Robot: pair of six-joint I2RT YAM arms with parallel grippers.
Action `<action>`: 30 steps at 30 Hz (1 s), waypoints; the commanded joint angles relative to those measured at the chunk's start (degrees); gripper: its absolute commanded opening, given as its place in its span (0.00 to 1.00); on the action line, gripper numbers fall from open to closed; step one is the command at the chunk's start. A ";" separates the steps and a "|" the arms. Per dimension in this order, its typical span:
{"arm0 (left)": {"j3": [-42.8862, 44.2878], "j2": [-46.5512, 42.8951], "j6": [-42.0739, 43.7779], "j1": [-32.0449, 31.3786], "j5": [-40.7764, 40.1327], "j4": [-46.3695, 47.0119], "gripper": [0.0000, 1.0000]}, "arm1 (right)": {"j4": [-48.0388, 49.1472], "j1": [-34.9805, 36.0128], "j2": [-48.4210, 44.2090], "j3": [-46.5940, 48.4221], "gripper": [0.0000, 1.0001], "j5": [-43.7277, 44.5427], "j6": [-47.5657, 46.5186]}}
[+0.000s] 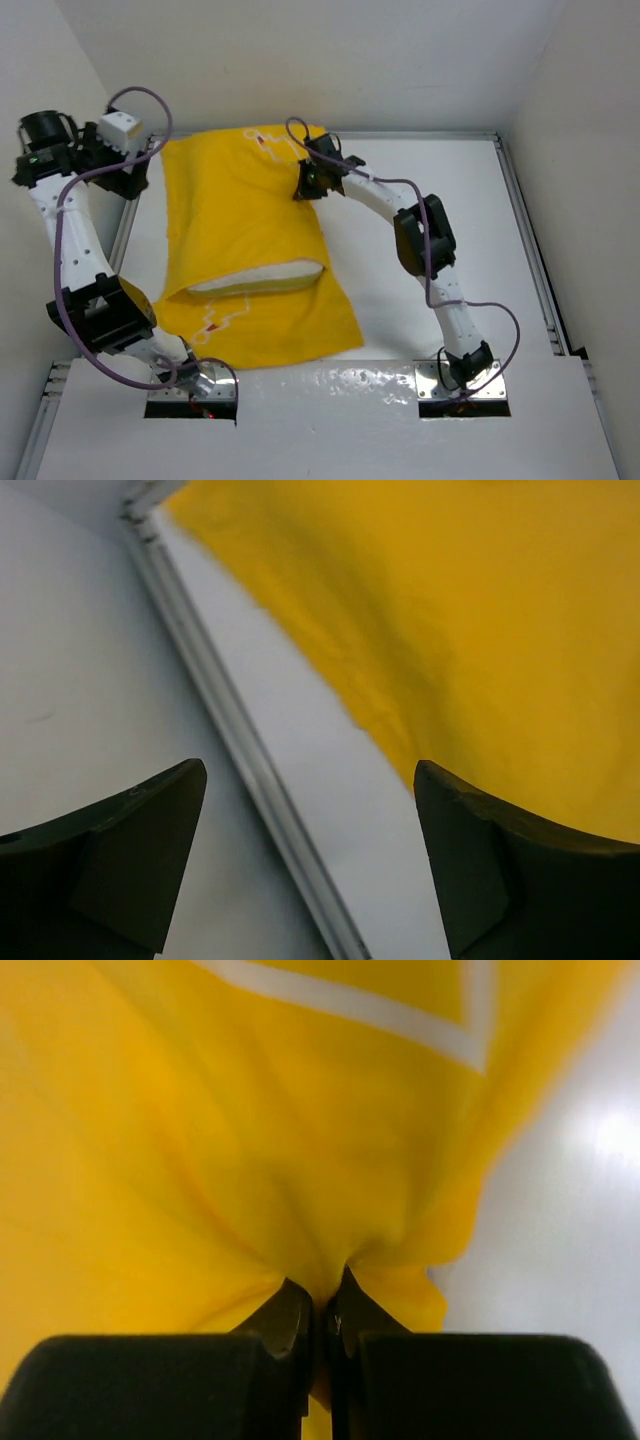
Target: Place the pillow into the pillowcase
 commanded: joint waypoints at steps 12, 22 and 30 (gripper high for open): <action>-1.70 8.15 -9.26 -36.25 -2.58 -5.38 1.00 | 14.15 -8.05 -14.20 3.95 0.99 4.86 -7.37; -16.70 11.06 -11.45 -60.78 -19.96 3.46 1.00 | 17.48 -8.93 -45.66 -46.82 0.99 11.91 -2.10; -28.67 11.67 -16.74 -62.11 -43.35 21.50 1.00 | 20.03 -7.96 -53.16 -63.21 0.98 10.32 2.65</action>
